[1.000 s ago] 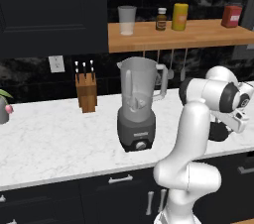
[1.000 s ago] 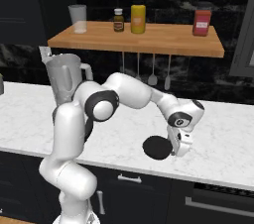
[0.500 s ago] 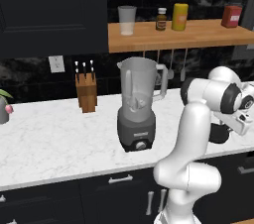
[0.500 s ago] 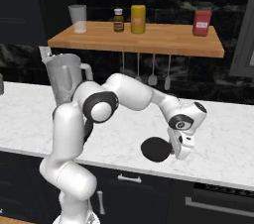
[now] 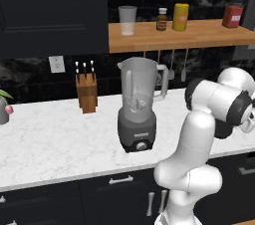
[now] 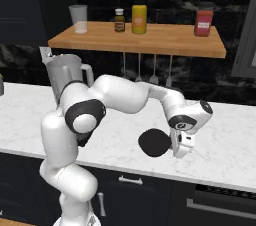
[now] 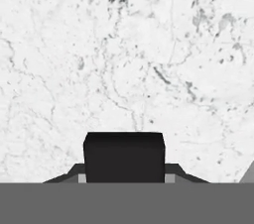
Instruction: Close the lid blender by securely placing the lid on top.
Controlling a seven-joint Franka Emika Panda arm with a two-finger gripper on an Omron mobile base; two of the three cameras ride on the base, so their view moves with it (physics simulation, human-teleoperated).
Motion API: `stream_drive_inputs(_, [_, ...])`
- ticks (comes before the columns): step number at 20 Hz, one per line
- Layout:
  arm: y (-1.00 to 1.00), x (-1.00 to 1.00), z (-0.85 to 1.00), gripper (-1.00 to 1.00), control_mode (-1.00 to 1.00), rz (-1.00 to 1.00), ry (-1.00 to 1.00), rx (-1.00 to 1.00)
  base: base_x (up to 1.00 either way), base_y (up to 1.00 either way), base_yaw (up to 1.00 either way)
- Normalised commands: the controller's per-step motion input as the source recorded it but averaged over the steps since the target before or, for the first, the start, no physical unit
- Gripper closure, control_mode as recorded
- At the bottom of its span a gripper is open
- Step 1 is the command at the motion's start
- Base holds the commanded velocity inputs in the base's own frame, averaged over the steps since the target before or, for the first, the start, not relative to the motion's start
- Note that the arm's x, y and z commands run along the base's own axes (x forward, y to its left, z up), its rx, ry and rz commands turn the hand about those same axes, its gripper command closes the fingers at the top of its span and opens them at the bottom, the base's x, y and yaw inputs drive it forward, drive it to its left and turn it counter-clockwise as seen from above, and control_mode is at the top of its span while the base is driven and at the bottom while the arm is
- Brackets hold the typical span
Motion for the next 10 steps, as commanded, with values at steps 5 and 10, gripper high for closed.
stream_drive_inputs(5, [0.05, -0.59, 0.29, 1.0, -1.0, -0.07, -0.25, 0.15, 0.0, 0.0, 0.0])
stream_drive_inputs(10, [0.32, -0.01, 0.63, 1.0, -1.0, -0.23, -0.11, 0.13, 0.0, 0.0, 0.0])
